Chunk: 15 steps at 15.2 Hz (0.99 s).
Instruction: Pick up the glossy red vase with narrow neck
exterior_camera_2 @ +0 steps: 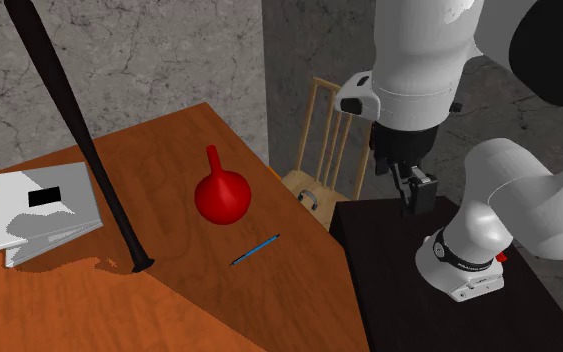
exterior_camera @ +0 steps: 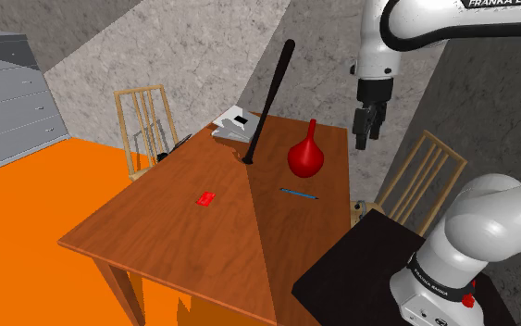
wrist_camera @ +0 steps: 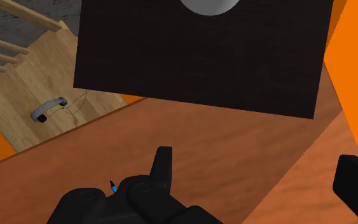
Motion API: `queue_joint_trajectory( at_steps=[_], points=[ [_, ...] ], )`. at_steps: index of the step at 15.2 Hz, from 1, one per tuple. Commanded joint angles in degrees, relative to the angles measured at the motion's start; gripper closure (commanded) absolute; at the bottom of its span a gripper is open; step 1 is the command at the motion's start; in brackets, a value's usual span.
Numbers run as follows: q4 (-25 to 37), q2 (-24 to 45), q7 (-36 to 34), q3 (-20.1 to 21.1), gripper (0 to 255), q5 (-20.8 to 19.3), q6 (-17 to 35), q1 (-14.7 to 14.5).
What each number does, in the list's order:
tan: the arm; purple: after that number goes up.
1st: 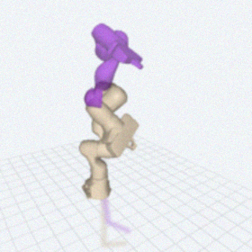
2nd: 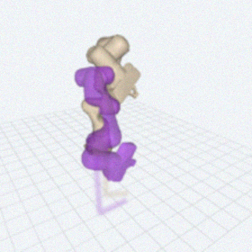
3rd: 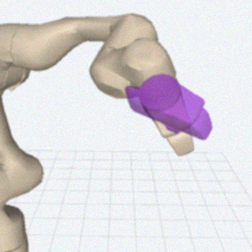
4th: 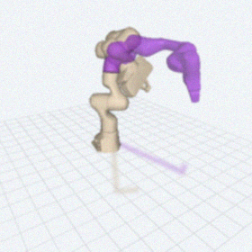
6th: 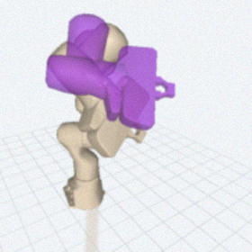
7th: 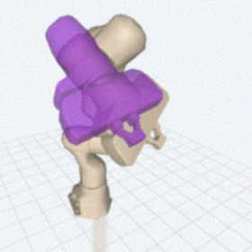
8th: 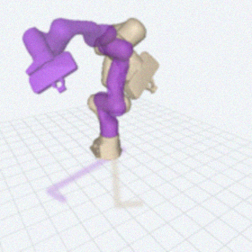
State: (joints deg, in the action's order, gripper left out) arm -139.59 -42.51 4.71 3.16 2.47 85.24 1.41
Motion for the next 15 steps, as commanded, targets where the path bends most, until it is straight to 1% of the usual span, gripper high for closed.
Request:
queue_joint_trajectory(
  at_steps=[1,8,15],
  points=[
    [0.0,0.0,0.0,0.0,0,0.0,0.0,0.0],
    [4.1,12.1,4.2,-4.1,0,-3.6,9.5,2.8],
    [11.6,25.3,8.0,-7.8,0,-5.2,16.8,4.9]
  ],
)
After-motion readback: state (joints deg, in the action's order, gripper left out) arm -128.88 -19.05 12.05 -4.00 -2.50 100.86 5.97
